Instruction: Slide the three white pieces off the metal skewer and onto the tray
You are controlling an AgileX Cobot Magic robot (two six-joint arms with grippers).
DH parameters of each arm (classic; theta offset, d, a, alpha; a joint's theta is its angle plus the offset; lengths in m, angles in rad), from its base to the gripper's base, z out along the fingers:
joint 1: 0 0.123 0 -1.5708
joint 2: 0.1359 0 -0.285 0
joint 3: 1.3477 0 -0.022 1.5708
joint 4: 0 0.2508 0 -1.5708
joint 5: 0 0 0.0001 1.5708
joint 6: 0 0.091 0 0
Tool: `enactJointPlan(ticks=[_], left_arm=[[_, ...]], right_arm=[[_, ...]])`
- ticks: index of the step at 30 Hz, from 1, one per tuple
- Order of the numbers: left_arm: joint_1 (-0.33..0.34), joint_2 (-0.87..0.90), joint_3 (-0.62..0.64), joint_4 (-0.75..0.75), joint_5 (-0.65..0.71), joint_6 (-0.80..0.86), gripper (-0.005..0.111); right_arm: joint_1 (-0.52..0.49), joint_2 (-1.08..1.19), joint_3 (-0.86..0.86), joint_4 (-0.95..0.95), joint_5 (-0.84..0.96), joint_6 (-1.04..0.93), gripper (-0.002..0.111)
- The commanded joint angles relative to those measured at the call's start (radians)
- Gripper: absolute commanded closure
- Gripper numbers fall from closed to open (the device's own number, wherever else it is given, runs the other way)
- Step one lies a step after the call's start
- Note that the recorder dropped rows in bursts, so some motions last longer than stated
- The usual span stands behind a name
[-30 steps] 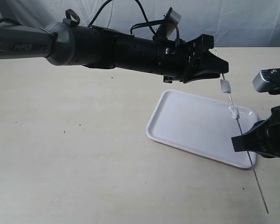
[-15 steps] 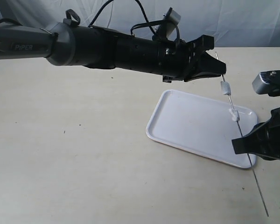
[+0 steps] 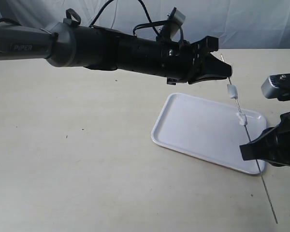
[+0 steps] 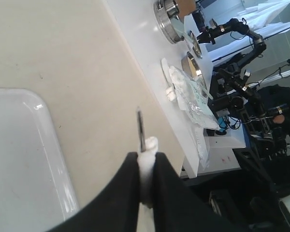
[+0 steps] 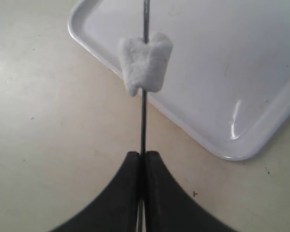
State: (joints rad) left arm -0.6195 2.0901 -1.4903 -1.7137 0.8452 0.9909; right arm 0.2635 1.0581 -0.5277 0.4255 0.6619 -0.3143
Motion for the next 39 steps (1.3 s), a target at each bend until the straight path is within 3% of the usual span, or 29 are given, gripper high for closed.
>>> enactJointPlan(ticks=[1, 15, 34, 39], left_arm=[[0.011, -0.003, -0.028, -0.031, -0.050, 0.018, 0.107], [0.009, -0.003, -0.055, -0.031, -0.105, 0.022, 0.107], [0.009, -0.003, -0.105, -0.031, -0.106, 0.022, 0.107], [0.009, -0.003, -0.105, 0.002, -0.104, 0.011, 0.097]], right_arm=[[-0.006, -0.006, 0.040, -0.009, 0.042, -0.007, 0.109], [0.063, -0.006, 0.055, 0.076, 0.049, -0.052, 0.109], [0.067, -0.006, 0.103, 0.076, 0.016, -0.048, 0.109], [0.067, -0.006, 0.103, 0.076, 0.016, -0.048, 0.109]])
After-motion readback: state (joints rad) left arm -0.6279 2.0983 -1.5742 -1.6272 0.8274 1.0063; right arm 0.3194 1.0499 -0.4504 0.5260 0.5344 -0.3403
